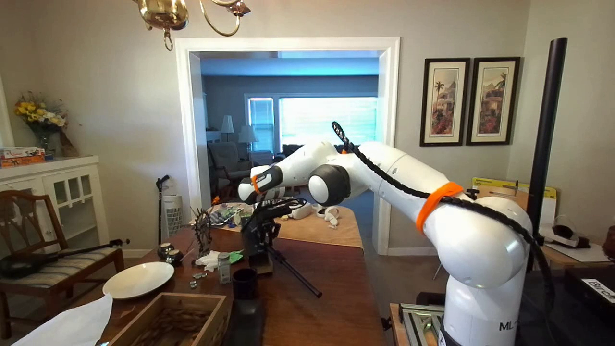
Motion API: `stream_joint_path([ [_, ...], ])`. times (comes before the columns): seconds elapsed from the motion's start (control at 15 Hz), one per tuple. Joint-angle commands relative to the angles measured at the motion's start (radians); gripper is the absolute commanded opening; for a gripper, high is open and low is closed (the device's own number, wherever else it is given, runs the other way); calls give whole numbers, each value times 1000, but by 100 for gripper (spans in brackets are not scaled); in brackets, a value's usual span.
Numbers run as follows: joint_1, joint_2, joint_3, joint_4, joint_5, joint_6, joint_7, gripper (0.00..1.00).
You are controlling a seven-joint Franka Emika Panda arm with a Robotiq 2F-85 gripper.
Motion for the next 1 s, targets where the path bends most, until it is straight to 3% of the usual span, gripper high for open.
stream_joint_path([
  [0.0, -16, 55, 27, 113, 24, -93, 18, 7],
  [0.2, -21, 73, 36, 152, 24, -159, 10, 7],
  [0.27, -21, 82, 37, 168, 22, -176, 12, 23],
  [0.4, -25, 96, 38, 197, 21, -200, 14, 37],
  [0.47, -28, 104, 39, 211, 20, -206, 15, 29],
  [0.67, -33, 128, 40, 255, 16, -229, 23, 19],
  [0.8, -31, 126, 37, 244, 18, -218, 25, 31],
  [0.87, -31, 129, 37, 250, 17, -221, 26, 48],
  [0.93, -31, 130, 37, 252, 17, -219, 29, 56],
])
